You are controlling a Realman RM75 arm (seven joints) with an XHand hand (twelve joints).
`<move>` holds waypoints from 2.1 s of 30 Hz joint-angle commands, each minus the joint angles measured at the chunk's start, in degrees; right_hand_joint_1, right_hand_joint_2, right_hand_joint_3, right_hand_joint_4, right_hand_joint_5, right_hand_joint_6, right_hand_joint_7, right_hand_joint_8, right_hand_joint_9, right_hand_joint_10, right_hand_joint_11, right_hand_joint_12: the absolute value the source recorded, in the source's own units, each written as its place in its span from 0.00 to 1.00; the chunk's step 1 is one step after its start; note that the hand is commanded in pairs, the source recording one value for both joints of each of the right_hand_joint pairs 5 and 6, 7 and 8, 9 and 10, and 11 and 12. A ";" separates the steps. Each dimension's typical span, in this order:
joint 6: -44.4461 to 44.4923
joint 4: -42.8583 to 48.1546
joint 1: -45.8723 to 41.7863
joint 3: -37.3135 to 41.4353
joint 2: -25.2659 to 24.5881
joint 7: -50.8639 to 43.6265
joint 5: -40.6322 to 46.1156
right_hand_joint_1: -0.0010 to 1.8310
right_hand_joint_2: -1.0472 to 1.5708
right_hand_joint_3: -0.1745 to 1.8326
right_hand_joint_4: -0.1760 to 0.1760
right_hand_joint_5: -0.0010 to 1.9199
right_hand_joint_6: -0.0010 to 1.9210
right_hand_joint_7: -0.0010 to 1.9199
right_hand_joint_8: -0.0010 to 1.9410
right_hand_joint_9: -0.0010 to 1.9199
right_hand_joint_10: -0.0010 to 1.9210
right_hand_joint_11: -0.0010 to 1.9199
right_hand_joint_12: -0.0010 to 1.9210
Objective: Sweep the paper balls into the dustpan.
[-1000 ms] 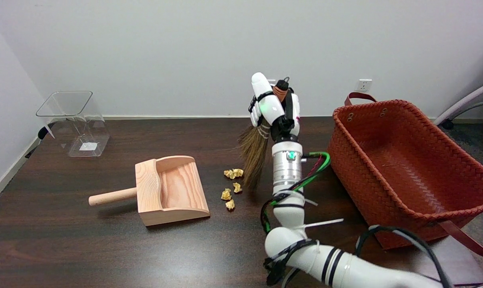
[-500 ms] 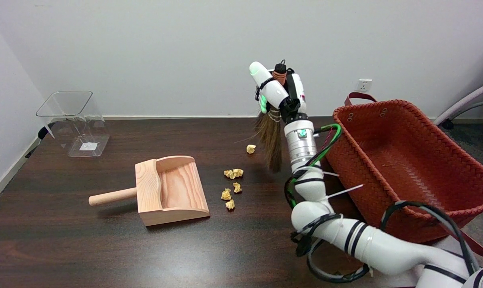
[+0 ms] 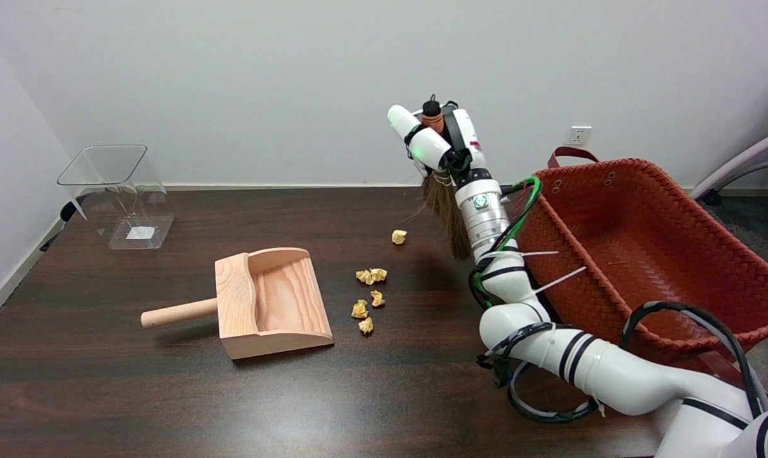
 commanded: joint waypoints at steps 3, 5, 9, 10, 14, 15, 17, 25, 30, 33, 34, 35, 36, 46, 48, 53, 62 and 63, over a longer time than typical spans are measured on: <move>-1.73 -17.34 6.17 -1.77 -2.98 7.99 -18.01 0.40 0.96 0.19 0.50 1.00 1.00 1.00 0.99 1.00 1.00 1.00 1.00; -1.77 -19.33 6.92 -1.85 -3.88 9.75 -19.89 0.39 0.96 0.19 0.50 1.00 1.00 1.00 0.99 1.00 1.00 1.00 1.00; -1.52 -21.23 8.53 -1.85 -5.49 12.73 -23.96 0.39 0.97 0.20 0.50 1.00 1.00 1.00 0.99 1.00 1.00 1.00 1.00; -1.52 -21.41 8.81 -1.85 -5.80 12.81 -25.11 0.39 0.97 0.19 0.50 1.00 1.00 1.00 0.99 1.00 1.00 1.00 1.00; -1.99 -23.06 9.54 -1.85 -7.35 13.80 -30.22 0.38 0.97 0.18 0.50 1.00 1.00 1.00 0.99 1.00 1.00 1.00 1.00; -2.12 -23.56 9.59 -1.85 -7.73 14.55 -30.85 0.38 0.97 0.18 0.50 1.00 1.00 1.00 0.99 1.00 1.00 1.00 1.00; -2.16 -24.52 9.33 -1.93 -8.60 17.83 -31.45 0.38 0.97 0.18 0.50 1.00 1.00 1.00 0.99 1.00 1.00 1.00 1.00; -4.17 -22.71 6.61 -1.26 -9.71 23.06 -30.70 0.37 0.99 0.15 0.50 1.00 1.00 1.00 0.99 1.00 1.00 1.00 1.00; -5.31 -21.99 5.10 -1.21 -10.02 23.32 -28.63 0.37 1.00 0.10 0.50 1.00 1.00 1.00 0.99 1.00 1.00 1.00 1.00; -5.37 -21.52 3.89 -1.41 -10.30 23.40 -25.44 0.37 1.00 0.10 0.50 1.00 1.00 1.00 0.99 1.00 1.00 1.00 1.00; -5.33 -20.88 3.36 -1.45 -10.35 23.55 -23.99 0.37 1.00 0.10 0.50 1.00 1.00 1.00 0.99 1.00 1.00 1.00 1.00; -5.25 -20.34 2.93 -1.45 -10.35 23.71 -23.00 0.37 1.00 0.10 0.50 1.00 1.00 1.00 0.99 1.00 1.00 1.00 1.00; -5.14 -19.81 2.59 -1.35 -10.35 23.87 -22.15 0.37 1.00 0.10 0.50 1.00 1.00 1.00 0.99 1.00 1.00 1.00 1.00; -4.09 -8.91 -1.86 0.41 -9.71 23.41 -8.58 0.39 1.00 0.07 0.50 1.00 1.00 1.00 0.99 1.00 1.00 1.00 1.00; -4.09 -7.00 -2.46 1.05 -9.90 23.37 -7.34 0.39 1.00 0.07 0.50 1.00 1.00 1.00 0.99 1.00 1.00 1.00 1.00; -4.04 -2.57 -3.47 1.90 -10.23 22.29 -5.60 0.40 1.00 0.08 0.50 1.00 1.00 1.00 0.99 1.00 1.00 1.00 1.00; -0.18 5.24 -5.94 1.09 -11.28 1.83 6.13 0.39 1.00 0.09 0.50 1.00 1.00 1.00 0.99 1.00 1.00 1.00 1.00; 0.55 5.25 -5.98 0.58 -11.83 0.28 7.03 0.39 1.00 0.09 0.50 1.00 1.00 1.00 0.99 1.00 1.00 1.00 1.00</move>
